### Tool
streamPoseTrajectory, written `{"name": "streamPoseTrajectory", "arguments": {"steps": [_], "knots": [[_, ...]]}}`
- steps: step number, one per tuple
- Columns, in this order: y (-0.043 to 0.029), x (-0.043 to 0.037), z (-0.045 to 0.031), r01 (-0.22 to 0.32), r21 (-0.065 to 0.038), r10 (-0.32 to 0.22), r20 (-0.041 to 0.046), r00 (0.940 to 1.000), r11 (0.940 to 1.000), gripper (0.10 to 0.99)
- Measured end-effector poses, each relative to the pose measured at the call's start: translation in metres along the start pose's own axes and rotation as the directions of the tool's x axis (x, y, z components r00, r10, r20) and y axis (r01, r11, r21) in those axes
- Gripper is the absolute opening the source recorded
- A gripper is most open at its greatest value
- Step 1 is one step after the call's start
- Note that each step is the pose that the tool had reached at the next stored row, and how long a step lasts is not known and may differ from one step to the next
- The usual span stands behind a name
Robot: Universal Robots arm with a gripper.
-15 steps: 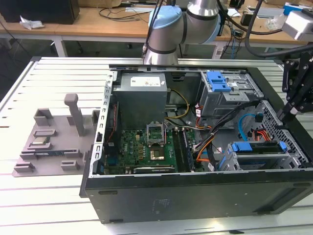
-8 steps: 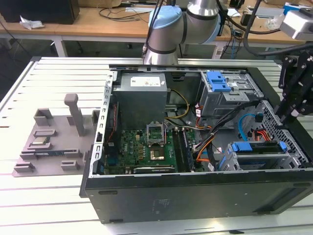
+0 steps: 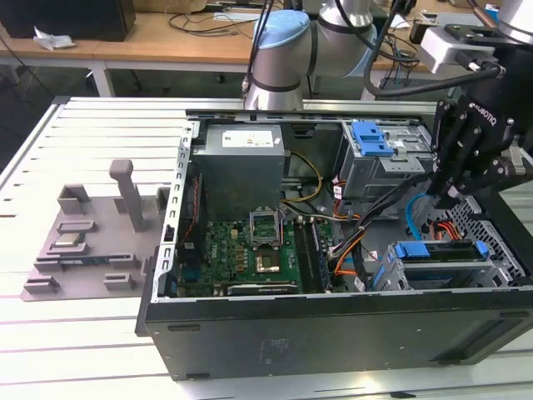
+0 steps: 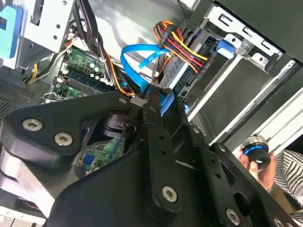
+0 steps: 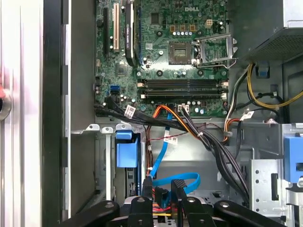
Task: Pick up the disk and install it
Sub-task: 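Insert the second disk wire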
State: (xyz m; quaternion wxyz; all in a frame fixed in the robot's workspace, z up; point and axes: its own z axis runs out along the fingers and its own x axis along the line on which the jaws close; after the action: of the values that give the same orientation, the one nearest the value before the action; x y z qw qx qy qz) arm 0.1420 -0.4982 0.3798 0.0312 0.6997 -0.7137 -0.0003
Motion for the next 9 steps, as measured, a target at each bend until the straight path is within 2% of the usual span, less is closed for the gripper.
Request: {"name": "streamPoseTrajectory", "arguments": {"steps": [2, 4, 6, 9], "knots": [[0.0, 0.0, 0.0, 0.0, 0.0, 0.0, 0.0, 1.0, 1.0, 0.286], [0.0, 0.0, 0.0, 0.0, 0.0, 0.0, 0.0, 1.0, 1.0, 0.165], [0.0, 0.0, 0.0, 0.0, 0.0, 0.0, 0.0, 1.0, 1.0, 0.161], [-0.0003, 0.0118, 0.0007, 0.0, 0.0, 0.0, 0.0, 1.0, 1.0, 0.161]]}}
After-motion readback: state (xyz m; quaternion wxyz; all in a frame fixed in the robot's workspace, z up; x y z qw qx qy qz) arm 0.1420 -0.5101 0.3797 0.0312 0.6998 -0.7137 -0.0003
